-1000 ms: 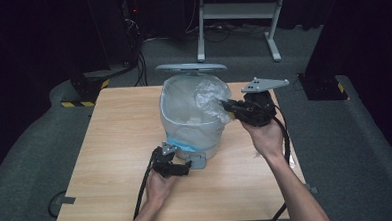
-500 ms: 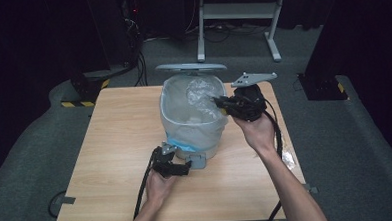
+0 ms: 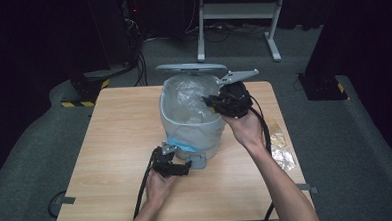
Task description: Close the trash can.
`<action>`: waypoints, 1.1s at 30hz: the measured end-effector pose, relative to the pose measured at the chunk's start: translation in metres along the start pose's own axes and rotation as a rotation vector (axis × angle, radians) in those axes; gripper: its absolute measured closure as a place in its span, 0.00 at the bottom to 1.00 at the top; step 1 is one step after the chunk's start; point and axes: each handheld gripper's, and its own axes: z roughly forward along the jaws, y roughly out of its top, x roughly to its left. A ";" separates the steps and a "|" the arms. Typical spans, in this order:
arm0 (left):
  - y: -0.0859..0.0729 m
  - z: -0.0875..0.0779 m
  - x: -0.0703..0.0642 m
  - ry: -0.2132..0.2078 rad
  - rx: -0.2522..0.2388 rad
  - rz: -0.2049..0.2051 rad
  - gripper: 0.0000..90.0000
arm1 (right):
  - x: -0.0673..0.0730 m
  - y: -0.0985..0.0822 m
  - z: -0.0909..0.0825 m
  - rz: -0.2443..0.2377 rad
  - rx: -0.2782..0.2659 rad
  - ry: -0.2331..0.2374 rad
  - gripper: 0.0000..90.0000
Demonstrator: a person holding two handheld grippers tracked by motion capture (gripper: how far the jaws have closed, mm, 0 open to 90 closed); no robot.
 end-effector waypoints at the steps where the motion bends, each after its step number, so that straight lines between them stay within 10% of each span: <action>1: 0.000 0.000 0.000 -0.001 0.000 0.000 0.01 | 0.000 0.000 0.002 -0.002 0.003 0.002 0.95; 18: 0.000 0.000 0.000 0.000 -0.001 -0.001 0.01 | -0.004 -0.002 0.021 0.009 0.048 -0.013 0.88; 33: 0.000 0.000 0.000 -0.002 0.000 -0.003 0.01 | -0.005 -0.007 0.023 0.023 0.017 -0.041 0.54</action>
